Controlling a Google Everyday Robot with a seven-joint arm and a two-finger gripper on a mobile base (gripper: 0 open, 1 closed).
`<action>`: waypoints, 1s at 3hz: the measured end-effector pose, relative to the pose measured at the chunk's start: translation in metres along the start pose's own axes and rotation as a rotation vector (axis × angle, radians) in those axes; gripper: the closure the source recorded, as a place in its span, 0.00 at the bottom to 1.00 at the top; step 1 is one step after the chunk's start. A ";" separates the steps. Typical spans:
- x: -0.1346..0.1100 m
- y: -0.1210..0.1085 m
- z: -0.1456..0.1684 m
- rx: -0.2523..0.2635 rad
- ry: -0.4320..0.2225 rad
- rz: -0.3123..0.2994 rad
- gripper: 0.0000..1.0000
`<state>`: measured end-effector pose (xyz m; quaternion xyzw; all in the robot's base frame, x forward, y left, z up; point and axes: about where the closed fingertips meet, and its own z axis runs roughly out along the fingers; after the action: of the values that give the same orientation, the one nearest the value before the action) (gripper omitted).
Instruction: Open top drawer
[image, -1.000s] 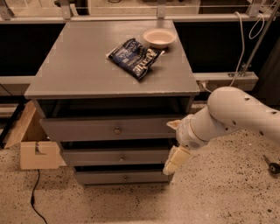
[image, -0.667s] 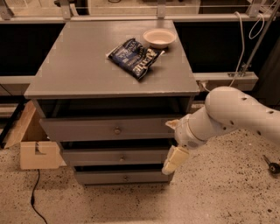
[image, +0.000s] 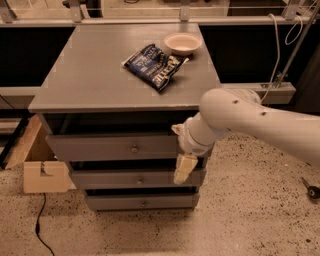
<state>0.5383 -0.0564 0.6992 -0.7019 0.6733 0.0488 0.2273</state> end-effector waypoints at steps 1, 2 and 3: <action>-0.001 -0.022 0.025 -0.005 0.074 -0.051 0.00; 0.003 -0.044 0.044 -0.006 0.120 -0.057 0.00; 0.008 -0.060 0.055 -0.002 0.143 -0.043 0.00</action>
Offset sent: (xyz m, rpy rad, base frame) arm 0.0879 0.0165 -0.0418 -0.1844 -0.0193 0.0096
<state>0.6102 -0.0430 0.6623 -0.7183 0.6723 -0.0056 0.1790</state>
